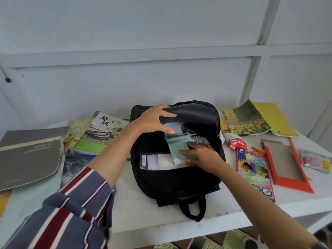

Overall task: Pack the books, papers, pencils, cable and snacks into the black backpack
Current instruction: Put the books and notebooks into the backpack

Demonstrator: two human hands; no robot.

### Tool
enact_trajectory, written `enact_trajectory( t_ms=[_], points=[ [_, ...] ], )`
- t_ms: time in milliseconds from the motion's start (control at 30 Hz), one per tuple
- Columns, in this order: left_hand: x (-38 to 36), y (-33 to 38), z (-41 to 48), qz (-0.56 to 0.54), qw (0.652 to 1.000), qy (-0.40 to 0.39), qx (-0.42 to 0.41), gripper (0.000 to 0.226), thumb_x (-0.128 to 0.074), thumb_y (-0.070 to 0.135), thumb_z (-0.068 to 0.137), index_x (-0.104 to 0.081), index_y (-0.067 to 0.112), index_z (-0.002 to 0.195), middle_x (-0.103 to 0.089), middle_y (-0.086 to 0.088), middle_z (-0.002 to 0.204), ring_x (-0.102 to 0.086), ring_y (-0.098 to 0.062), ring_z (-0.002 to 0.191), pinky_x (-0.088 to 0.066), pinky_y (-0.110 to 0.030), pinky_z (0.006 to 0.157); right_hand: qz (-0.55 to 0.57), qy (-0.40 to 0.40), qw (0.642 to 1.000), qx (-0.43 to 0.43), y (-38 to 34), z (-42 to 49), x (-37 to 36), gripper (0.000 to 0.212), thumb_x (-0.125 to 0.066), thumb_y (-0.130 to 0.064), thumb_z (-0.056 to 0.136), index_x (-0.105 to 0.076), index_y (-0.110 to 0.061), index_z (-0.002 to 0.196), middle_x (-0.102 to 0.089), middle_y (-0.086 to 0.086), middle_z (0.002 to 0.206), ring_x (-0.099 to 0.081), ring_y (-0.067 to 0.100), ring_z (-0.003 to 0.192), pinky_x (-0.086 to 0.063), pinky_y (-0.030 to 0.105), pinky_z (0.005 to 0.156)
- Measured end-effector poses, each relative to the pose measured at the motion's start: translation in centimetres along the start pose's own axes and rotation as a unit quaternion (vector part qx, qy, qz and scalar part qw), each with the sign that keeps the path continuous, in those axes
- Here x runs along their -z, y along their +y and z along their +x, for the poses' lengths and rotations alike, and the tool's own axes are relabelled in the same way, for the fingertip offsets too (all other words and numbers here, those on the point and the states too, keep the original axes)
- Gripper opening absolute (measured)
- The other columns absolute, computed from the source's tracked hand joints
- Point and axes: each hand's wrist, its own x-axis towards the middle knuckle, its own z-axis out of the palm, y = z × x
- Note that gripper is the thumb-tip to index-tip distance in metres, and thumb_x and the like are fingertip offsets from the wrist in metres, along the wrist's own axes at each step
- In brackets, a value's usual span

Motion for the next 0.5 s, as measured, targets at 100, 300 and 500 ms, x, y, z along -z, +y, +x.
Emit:
enact_trajectory(
  t_ms=[100, 300, 500],
  points=[
    [-0.1, 0.1, 0.1, -0.006, 1.0, 0.001, 0.003, 0.061, -0.081, 0.029, 0.069, -0.059, 0.026, 0.126, -0.043, 0.003, 0.138, -0.039, -0.016, 0.128, -0.029, -0.035, 0.11, 0.014, 0.006, 1.0, -0.006, 0.0, 1.9, 0.3, 0.047, -0.049, -0.043, 0.093, -0.036, -0.045, 0.138, -0.017, -0.003, 0.156, -0.016, 0.019, 0.144, -0.015, 0.044, 0.116],
    [0.1, -0.2, 0.2, -0.037, 0.999, -0.006, 0.012, 0.061, -0.081, 0.028, 0.069, -0.058, 0.024, 0.126, -0.042, 0.007, 0.138, -0.038, -0.011, 0.129, -0.026, -0.025, 0.107, 0.081, 0.044, 0.996, -0.019, 0.8, 3.7, 0.4, 0.05, -0.055, -0.039, 0.09, -0.039, -0.043, 0.137, -0.021, 0.0, 0.155, -0.021, 0.022, 0.142, -0.014, 0.042, 0.117],
    [0.2, -0.3, 0.4, -0.04, 0.999, -0.005, 0.008, 0.06, -0.081, 0.028, 0.07, -0.059, 0.024, 0.125, -0.045, 0.006, 0.134, -0.04, -0.011, 0.125, -0.027, -0.023, 0.103, 0.069, 0.059, 0.996, -0.014, 1.3, 4.0, -0.4, 0.042, -0.051, -0.027, 0.094, -0.047, -0.041, 0.133, -0.024, 0.0, 0.155, -0.022, 0.021, 0.142, -0.013, 0.037, 0.115]
  ],
)
